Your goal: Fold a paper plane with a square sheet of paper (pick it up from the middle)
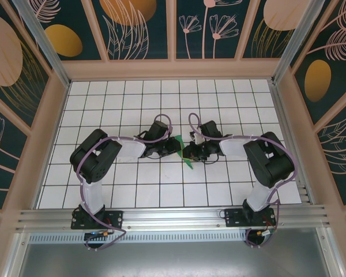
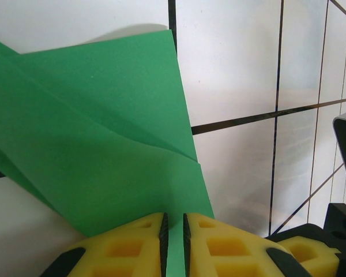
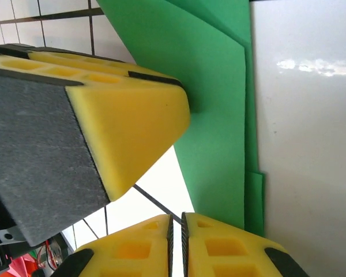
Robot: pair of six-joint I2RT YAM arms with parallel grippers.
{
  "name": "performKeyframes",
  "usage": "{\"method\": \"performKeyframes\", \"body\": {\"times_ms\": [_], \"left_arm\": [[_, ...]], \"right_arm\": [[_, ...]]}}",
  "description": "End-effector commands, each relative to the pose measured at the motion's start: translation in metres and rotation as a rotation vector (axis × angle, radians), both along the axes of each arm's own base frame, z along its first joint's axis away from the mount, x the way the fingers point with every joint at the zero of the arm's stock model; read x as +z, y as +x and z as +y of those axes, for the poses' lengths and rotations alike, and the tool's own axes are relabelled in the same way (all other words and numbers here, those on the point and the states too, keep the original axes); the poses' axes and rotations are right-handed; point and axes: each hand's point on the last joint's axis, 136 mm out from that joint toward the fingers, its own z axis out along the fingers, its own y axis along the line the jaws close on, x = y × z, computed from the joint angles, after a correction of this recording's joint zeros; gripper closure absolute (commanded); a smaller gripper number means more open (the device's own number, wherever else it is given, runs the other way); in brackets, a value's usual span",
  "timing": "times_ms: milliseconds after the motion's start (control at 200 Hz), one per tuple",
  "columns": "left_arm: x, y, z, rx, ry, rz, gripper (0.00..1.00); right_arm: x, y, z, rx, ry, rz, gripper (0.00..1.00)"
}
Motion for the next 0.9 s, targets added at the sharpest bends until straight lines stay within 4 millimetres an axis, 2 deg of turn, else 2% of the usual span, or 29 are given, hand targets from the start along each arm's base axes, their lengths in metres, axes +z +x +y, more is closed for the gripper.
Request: {"method": "performKeyframes", "body": {"times_ms": [0, 175, 445, 896], "left_arm": [[-0.058, -0.02, 0.034, 0.045, 0.191, 0.121, 0.81], [-0.061, -0.021, 0.037, 0.055, 0.205, 0.13, 0.81], [-0.064, -0.022, 0.041, 0.072, 0.222, 0.142, 0.81], [-0.068, -0.024, 0.045, 0.084, 0.234, 0.153, 0.81]], "right_arm": [[-0.016, -0.015, -0.008, 0.02, -0.05, 0.042, 0.84], [-0.025, -0.029, -0.016, 0.038, -0.077, 0.076, 0.84], [-0.024, -0.044, -0.021, 0.063, -0.083, 0.1, 0.84], [-0.032, -0.079, -0.04, 0.07, -0.126, 0.156, 0.87]]}}
